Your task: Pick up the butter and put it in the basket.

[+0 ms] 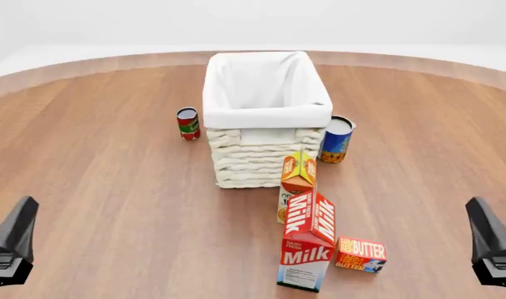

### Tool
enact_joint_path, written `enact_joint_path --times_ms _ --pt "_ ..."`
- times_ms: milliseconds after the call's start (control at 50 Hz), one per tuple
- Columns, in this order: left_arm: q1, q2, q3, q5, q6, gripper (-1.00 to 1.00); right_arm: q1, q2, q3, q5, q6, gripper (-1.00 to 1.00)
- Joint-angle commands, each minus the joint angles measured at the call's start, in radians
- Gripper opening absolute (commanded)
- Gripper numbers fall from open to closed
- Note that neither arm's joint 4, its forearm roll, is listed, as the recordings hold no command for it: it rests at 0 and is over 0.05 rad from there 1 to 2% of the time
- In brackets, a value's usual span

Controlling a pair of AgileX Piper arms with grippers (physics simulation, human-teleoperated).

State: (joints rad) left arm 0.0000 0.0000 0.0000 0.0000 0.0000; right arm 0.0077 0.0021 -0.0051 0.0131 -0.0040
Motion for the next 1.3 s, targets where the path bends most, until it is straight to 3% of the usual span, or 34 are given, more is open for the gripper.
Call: enact_joint_path --times_ms 20,340,420,480,500,560,680,720,740,800,900,1040,1100,1180,1300 --pt "0.000 0.000 0.000 0.000 0.000 1.00 0.002 0.001 -0.002 -0.007 -0.001 1.00" --pt "0.000 0.000 0.000 0.000 0.000 1.00 0.016 -0.001 -0.018 -0.003 -0.015 1.00" --pt "0.000 0.000 0.000 0.000 0.000 1.00 0.009 0.002 -0.042 0.006 -0.047 1.00" --pt "0.000 0.000 0.000 0.000 0.000 1.00 0.014 0.005 -0.108 0.064 -0.016 1.00" --pt "0.000 0.000 0.000 0.000 0.000 1.00 0.035 0.044 -0.159 0.088 -0.054 1.00" --pt "0.000 0.000 0.000 0.000 0.000 1.00 0.060 0.072 -0.230 0.118 -0.081 1.00" --pt "0.000 0.000 0.000 0.000 0.000 1.00 0.258 0.234 -0.357 0.164 -0.342 1.00" --pt "0.000 0.000 0.000 0.000 0.000 1.00 0.285 0.250 -0.365 0.174 -0.375 1.00" --pt "0.000 0.000 0.000 0.000 0.000 1.00 0.341 0.263 -0.374 0.196 -0.446 1.00" --pt "0.000 0.000 0.000 0.000 0.000 1.00 0.383 0.336 -0.406 0.239 -0.523 1.00" --pt "0.000 0.000 0.000 0.000 0.000 1.00 0.388 0.450 -0.493 0.308 -0.536 1.00" --pt "0.000 0.000 0.000 0.000 0.000 1.00 0.424 0.506 -0.502 0.364 -0.636 1.00" --pt "0.000 0.000 0.000 0.000 0.000 1.00 0.428 0.520 -0.509 0.384 -0.659 1.00" --pt "0.000 0.000 0.000 0.000 0.000 1.00 0.477 0.535 -0.581 0.480 -0.676 1.00" --pt "0.000 0.000 0.000 0.000 0.000 1.00 0.475 0.589 -0.632 0.609 -0.790 1.00"
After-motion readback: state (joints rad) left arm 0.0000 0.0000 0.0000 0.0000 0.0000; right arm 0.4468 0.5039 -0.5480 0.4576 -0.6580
